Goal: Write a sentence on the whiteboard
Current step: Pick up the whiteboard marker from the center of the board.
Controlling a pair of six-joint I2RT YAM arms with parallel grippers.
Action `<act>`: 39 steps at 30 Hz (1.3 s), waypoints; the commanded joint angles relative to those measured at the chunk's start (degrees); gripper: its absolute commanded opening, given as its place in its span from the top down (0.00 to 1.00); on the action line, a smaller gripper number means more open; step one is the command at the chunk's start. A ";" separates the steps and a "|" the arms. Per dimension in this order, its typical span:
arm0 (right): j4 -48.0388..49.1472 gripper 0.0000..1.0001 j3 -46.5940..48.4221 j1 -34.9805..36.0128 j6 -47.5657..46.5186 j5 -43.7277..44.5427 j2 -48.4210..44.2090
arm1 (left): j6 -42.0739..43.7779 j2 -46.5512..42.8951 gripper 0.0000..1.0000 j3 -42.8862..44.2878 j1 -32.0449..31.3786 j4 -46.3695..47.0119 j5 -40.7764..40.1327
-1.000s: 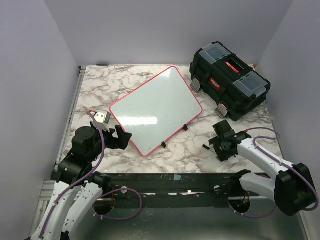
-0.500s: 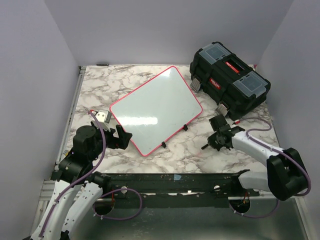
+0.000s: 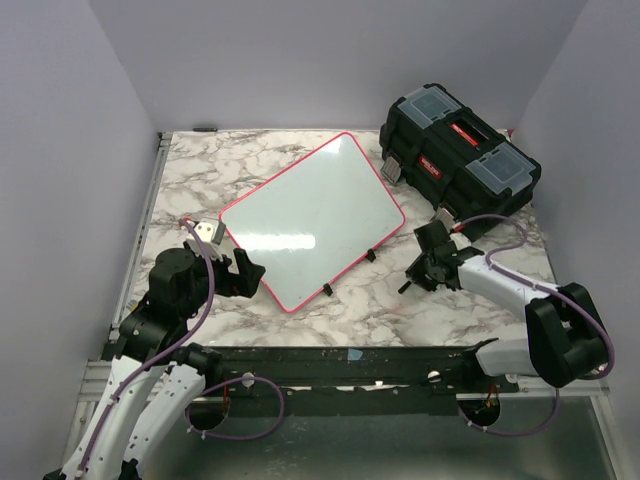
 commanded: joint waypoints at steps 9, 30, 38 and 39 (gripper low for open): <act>-4.09 0.64 6.79 0.13 -9.87 9.26 7.16 | 0.53 0.84 0.12 -0.42 -0.33 0.58 -0.71; -6.73 0.99 10.76 0.13 -16.68 0.42 4.37 | 0.68 0.60 0.12 -0.42 -0.37 0.46 -1.53; -9.75 0.99 13.87 0.15 -12.89 -2.50 -6.66 | 0.77 0.41 0.13 -0.08 -0.40 0.97 -0.11; -9.26 0.99 14.05 0.13 -12.06 -3.38 -7.93 | 0.76 -0.19 0.13 0.02 -0.44 1.37 1.23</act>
